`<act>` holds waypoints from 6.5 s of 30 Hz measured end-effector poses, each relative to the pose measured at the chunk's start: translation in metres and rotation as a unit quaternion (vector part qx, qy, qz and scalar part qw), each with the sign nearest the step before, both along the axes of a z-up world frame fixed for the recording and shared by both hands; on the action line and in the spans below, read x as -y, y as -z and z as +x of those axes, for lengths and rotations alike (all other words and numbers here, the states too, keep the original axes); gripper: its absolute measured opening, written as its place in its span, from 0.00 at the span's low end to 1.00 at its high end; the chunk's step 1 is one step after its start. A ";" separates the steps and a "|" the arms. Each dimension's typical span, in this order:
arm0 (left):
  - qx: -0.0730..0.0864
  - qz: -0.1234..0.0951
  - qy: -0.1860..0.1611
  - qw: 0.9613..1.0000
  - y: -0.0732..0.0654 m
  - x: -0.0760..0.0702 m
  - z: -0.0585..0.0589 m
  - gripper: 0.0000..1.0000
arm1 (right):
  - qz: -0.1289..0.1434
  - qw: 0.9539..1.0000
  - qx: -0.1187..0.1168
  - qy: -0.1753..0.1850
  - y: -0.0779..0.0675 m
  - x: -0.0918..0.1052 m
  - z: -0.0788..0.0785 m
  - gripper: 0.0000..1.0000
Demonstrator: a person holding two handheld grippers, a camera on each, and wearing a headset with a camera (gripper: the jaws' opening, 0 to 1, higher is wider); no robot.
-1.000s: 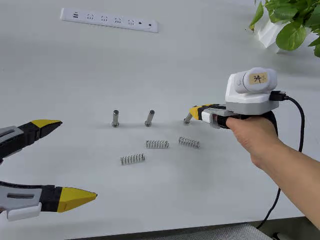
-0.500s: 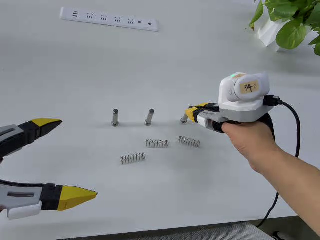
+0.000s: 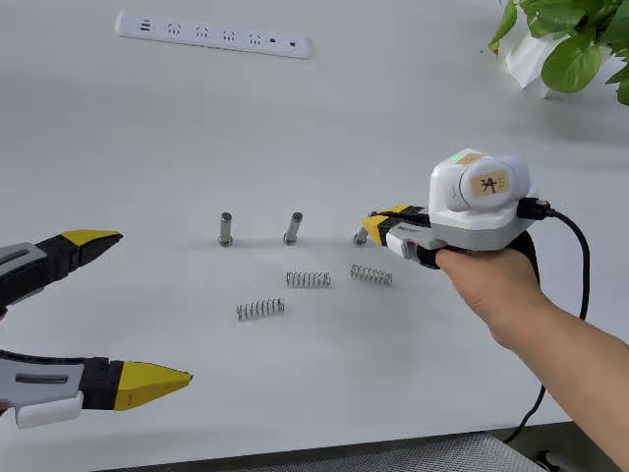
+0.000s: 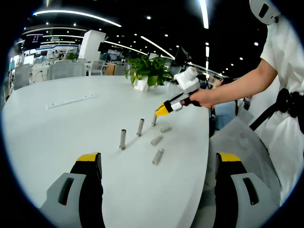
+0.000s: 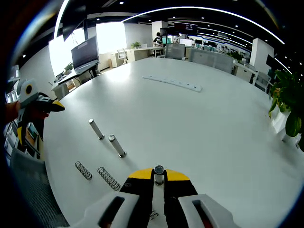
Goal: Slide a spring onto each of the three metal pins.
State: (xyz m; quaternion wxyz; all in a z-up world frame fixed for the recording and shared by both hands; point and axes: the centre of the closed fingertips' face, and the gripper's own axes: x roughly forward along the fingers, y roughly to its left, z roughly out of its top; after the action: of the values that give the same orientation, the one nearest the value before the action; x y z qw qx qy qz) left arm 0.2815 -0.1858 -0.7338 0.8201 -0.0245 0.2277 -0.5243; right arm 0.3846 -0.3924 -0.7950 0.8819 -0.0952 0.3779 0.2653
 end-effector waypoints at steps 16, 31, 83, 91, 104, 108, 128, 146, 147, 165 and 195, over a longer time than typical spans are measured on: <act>0.000 -0.002 0.000 1.000 -0.001 0.002 -0.001 0.99 | -0.004 1.000 0.009 -0.012 0.005 0.002 0.002 0.03; 0.000 -0.003 0.000 1.000 -0.001 0.003 0.000 0.99 | -0.008 1.000 0.016 -0.020 0.005 -0.001 0.000 0.04; 0.007 0.001 0.006 1.000 -0.006 0.006 0.000 0.98 | 0.027 0.996 0.047 -0.067 -0.024 0.002 -0.011 0.44; 0.011 0.004 0.007 1.000 -0.008 0.006 0.000 0.98 | 0.038 0.992 0.057 -0.103 -0.033 0.001 -0.023 0.54; 0.014 0.013 0.010 1.000 -0.010 0.005 0.000 0.98 | 0.050 0.985 0.062 -0.152 -0.042 0.009 -0.045 0.68; 0.015 0.020 0.013 1.000 -0.010 0.004 -0.001 0.97 | 0.051 0.982 0.060 -0.169 -0.043 0.012 -0.054 0.73; 0.034 0.089 0.049 0.994 -0.008 0.015 -0.006 0.87 | 0.058 0.969 0.069 -0.229 -0.048 0.017 -0.087 0.88; 0.043 0.196 0.099 0.975 0.024 0.041 0.000 0.57 | 0.061 0.968 0.080 -0.228 -0.044 0.027 -0.097 0.86; 0.040 0.201 0.103 0.973 0.027 0.044 0.000 0.55 | 0.059 0.968 0.080 -0.228 -0.043 0.028 -0.098 0.85; 0.036 0.292 0.148 0.944 0.075 0.061 0.007 0.28 | 0.056 0.972 0.077 -0.216 -0.042 0.032 -0.101 0.84; 0.013 0.336 0.166 0.927 0.102 0.070 0.014 0.15 | 0.055 0.975 0.072 -0.204 -0.038 0.037 -0.104 0.82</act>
State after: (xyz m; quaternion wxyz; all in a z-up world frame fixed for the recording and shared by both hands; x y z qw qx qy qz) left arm 0.2958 -0.2556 -0.8353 0.6846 0.2974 0.3800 -0.5463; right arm 0.2810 -0.4296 -0.7570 0.8382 -0.1401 0.2709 0.4522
